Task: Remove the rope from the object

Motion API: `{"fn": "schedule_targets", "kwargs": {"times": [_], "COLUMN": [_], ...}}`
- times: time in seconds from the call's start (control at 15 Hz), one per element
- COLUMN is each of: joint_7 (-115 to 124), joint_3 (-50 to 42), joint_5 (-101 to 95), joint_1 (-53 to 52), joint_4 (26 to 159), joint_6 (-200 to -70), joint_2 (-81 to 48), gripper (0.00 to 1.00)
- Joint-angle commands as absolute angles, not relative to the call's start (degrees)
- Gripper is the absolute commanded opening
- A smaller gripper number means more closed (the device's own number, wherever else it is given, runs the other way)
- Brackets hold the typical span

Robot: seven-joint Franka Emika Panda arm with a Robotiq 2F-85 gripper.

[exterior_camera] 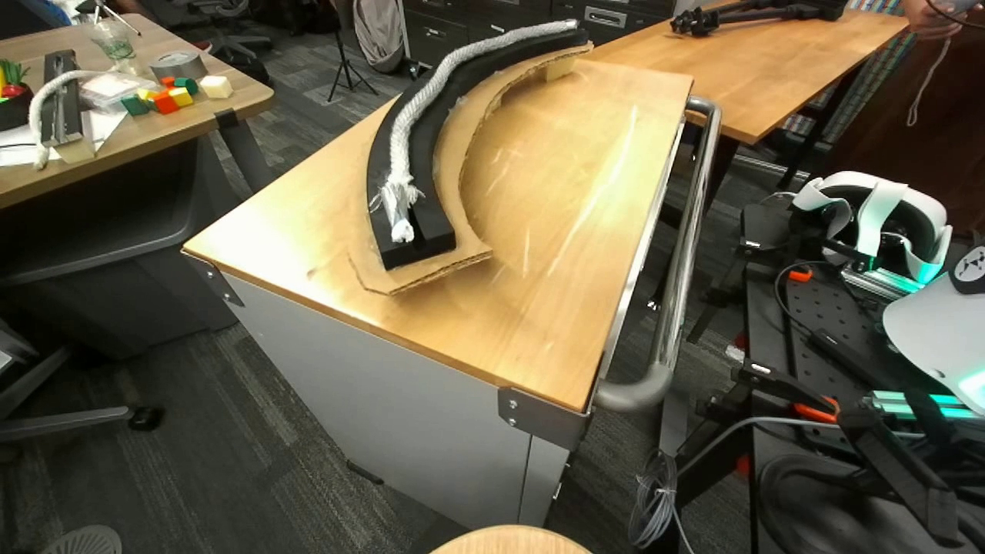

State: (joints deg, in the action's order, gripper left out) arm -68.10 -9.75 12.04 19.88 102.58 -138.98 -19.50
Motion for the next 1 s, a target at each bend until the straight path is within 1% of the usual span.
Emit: {"fn": "schedule_targets", "kwargs": {"times": [0.0, 0.2, 0.27, 0.33, 0.4, 0.47, 0.87, 0.93], "joint_7": [-64.41, -61.46, -60.96, -60.53, -60.09, -59.74, -58.26, -57.91], "joint_3": [-10.61, -10.37, -10.17, -10.03, -9.93, -9.85, -9.7, -9.76], "joint_5": [3.26, -1.98, -3.0, -3.84, -4.54, -5.0, -6.63, -7.15], "joint_1": [18.55, 18.25, 18.25, 18.23, 18.16, 18.07, 17.24, 17.18], "joint_4": [102.51, 101.99, 101.92, 101.97, 101.98, 101.98, 101.51, 101.21], "joint_6": [-138.69, -137.64, -137.16, -136.96, -136.31, -135.59, -131.08, -130.82], "joint_2": [-21.09, -22.49, -22.74, -22.88, -22.96, -22.91, -22.61, -22.62], "gripper": [1.0, 1.0, 0.75, 0.72, 0.66, 0.56, 0.12, 0.03]}}
